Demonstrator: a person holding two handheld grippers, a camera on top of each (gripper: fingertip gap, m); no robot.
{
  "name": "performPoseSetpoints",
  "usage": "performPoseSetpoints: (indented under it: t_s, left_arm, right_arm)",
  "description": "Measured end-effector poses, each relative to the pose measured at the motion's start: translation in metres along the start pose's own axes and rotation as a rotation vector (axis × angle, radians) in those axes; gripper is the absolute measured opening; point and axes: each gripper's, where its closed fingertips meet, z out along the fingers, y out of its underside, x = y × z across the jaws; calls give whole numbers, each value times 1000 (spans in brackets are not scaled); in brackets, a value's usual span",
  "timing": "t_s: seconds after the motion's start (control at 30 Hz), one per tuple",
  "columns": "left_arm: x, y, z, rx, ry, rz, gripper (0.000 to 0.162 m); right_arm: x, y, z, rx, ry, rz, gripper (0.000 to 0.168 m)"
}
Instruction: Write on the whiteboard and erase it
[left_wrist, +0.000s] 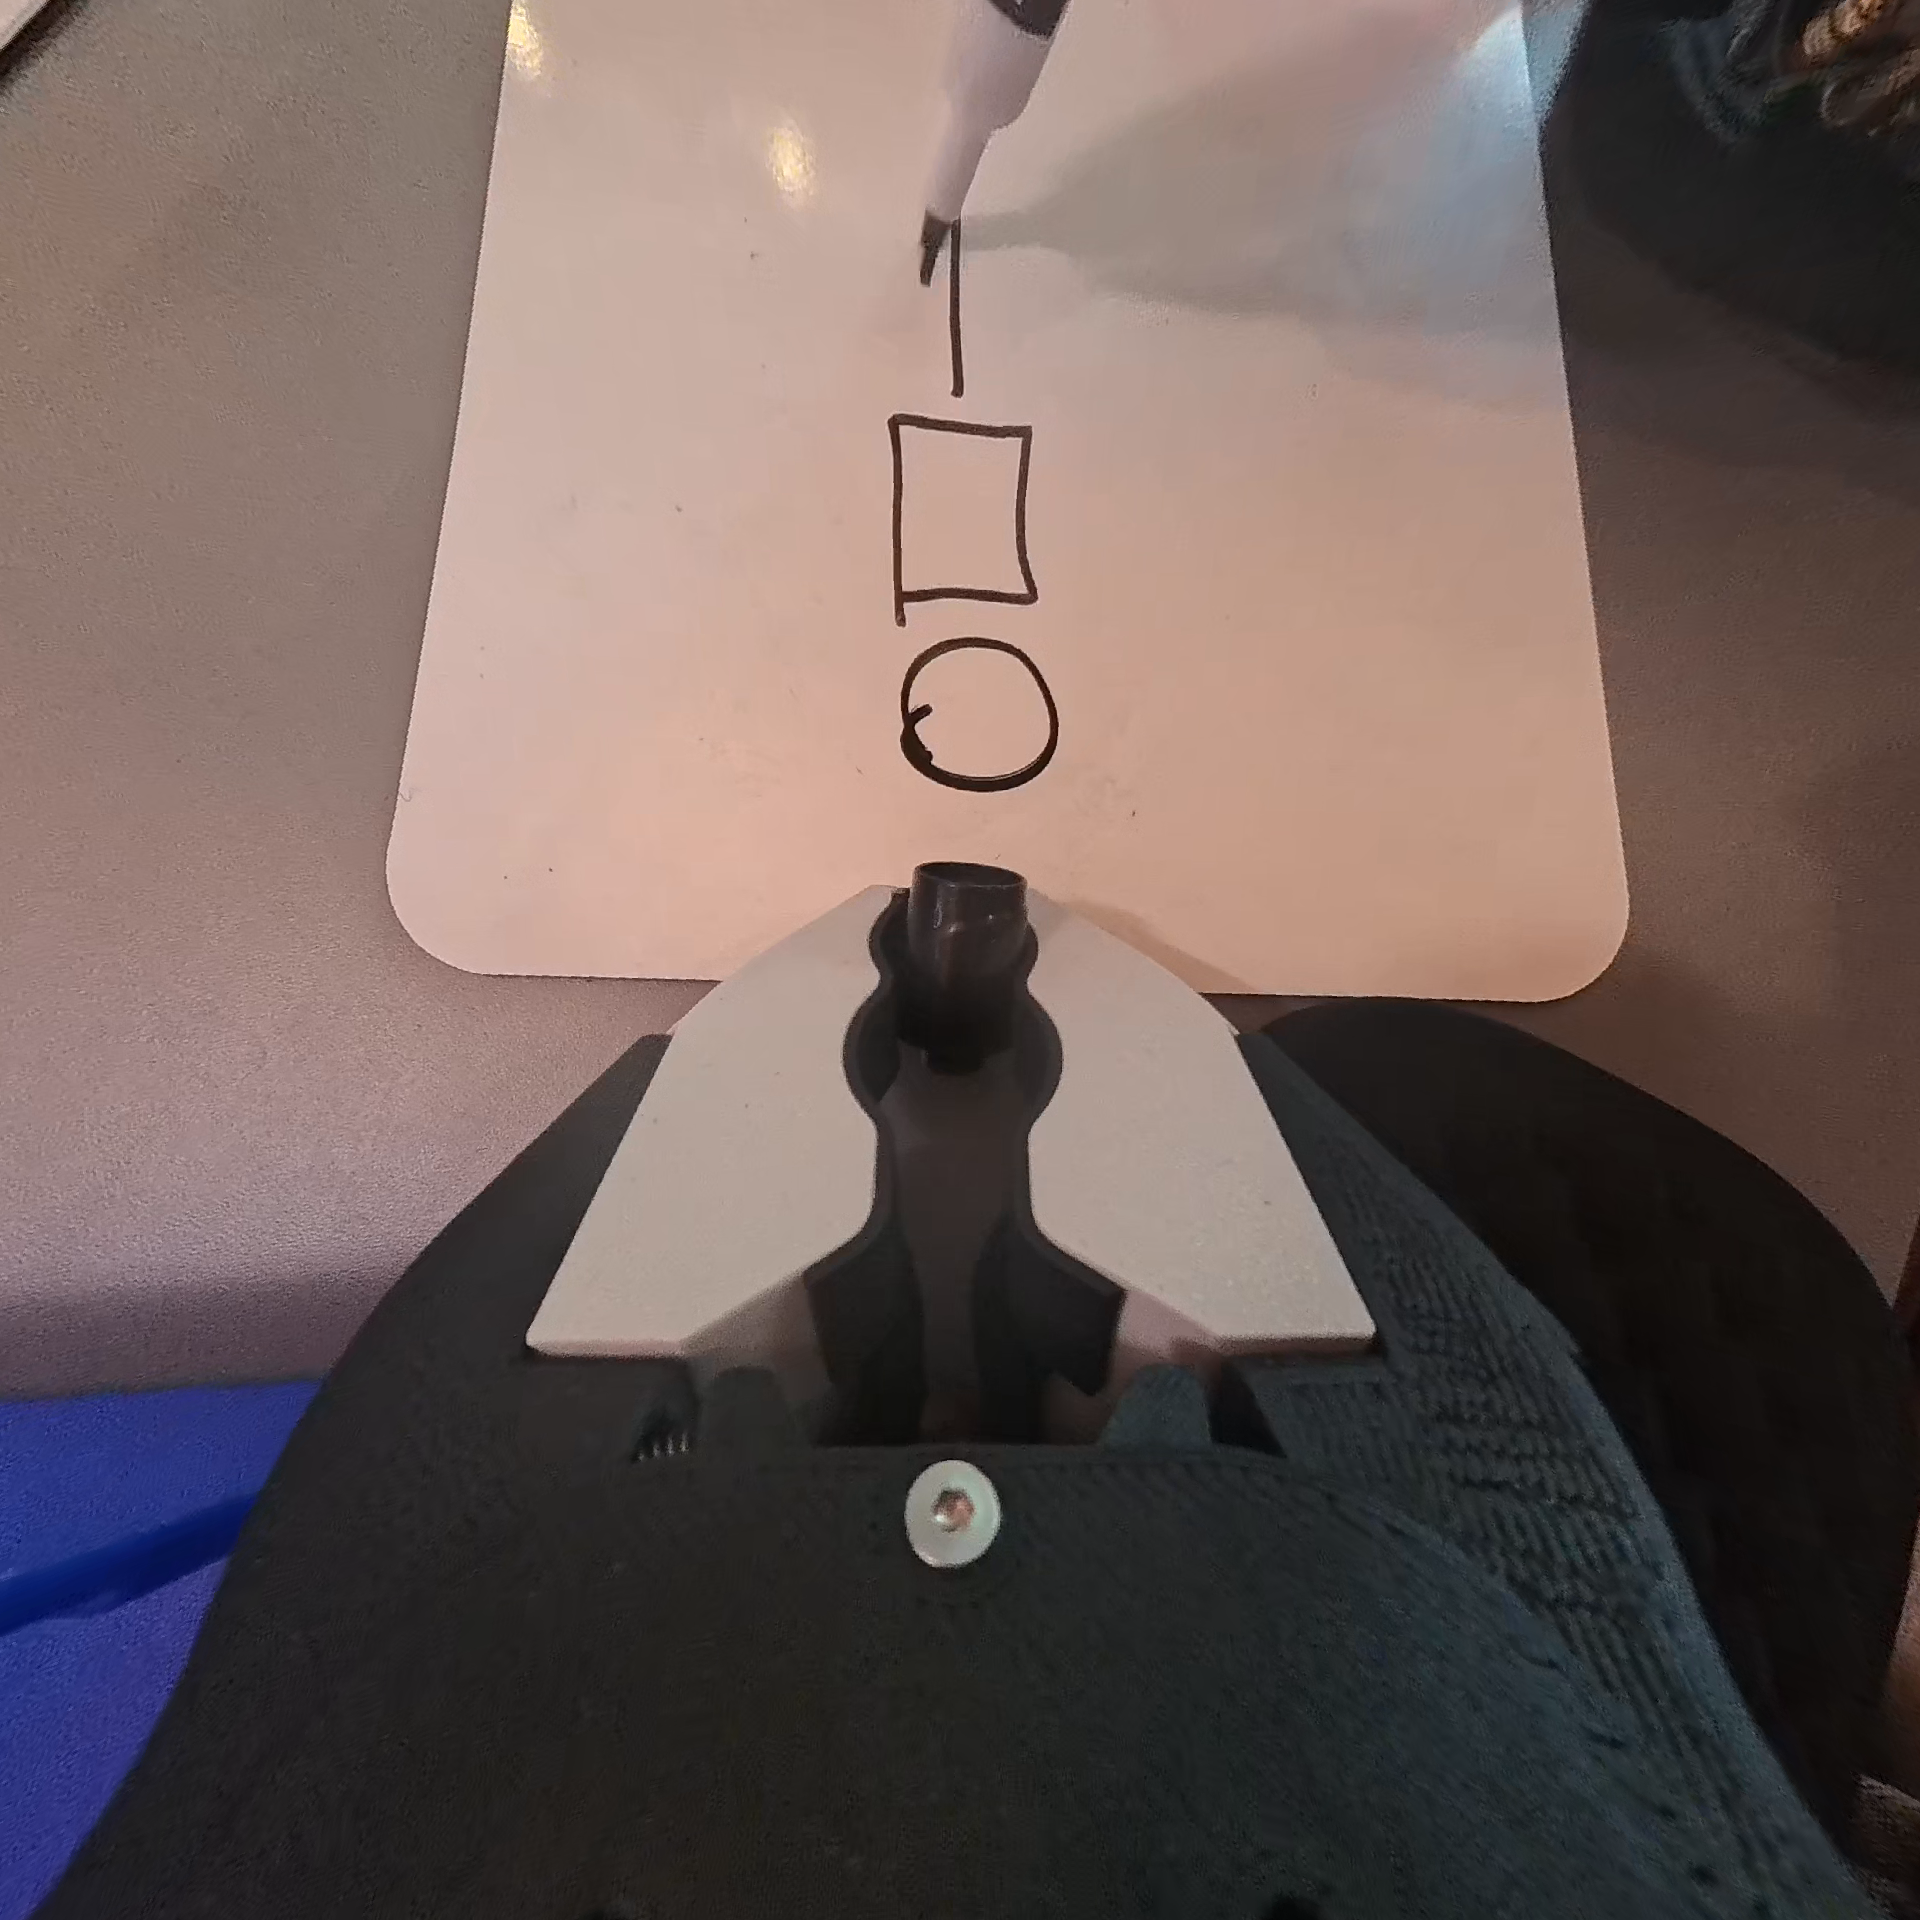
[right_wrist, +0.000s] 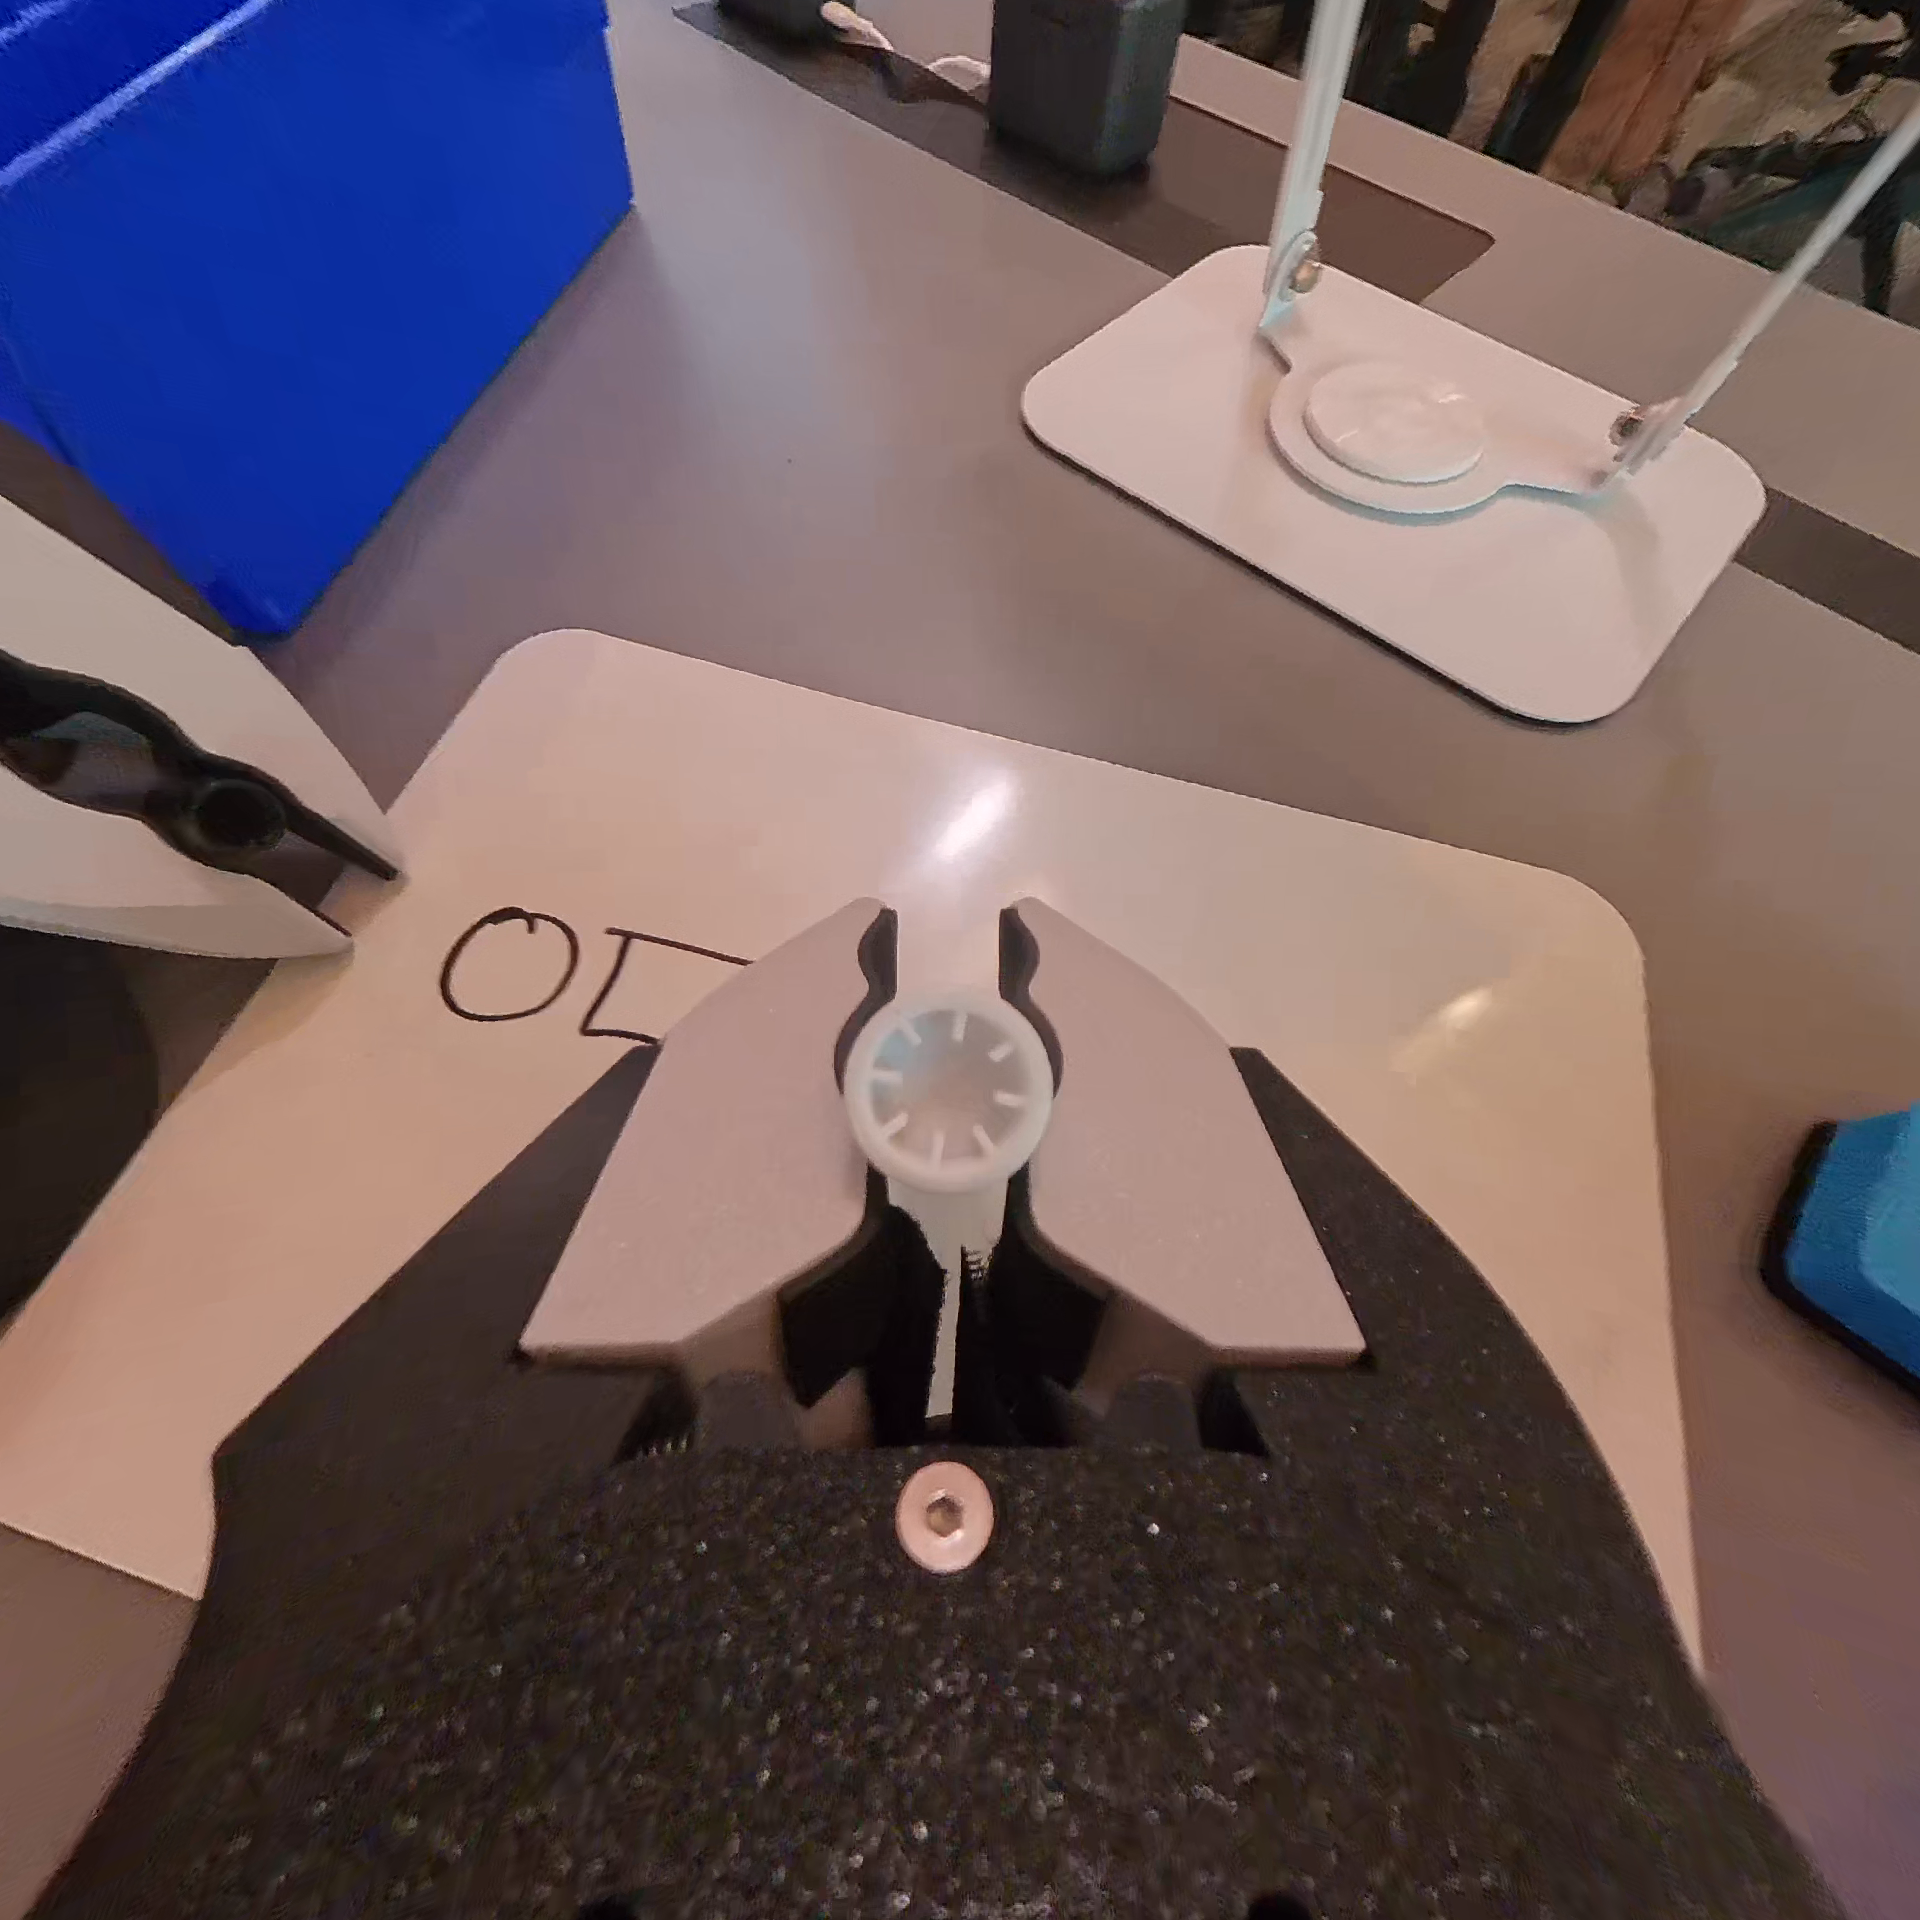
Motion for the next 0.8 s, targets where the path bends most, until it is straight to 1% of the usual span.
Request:
performPoseSetpoints:
  t_s: [0.1,0.3,0.4,0.57,0.8]
  left_arm:
    - [0,0,0,0,1,-1,17]
    - [0,0,0,0,1,0,17]
    - [0,0,0,0,1,1,17]
    - [0,0,0,1,7,-2,17]
    - [0,0,0,1,8,-1,17]
  right_arm:
    - [4,4,-6,-1,4,16,19]
    - [-8,8,-15,-10,-15,27,19]
    - [8,-2,-16,43,22,52,19]
    - [35,-10,-4,37,70,48,20]
    - [37,-4,7,6,48,55,19]
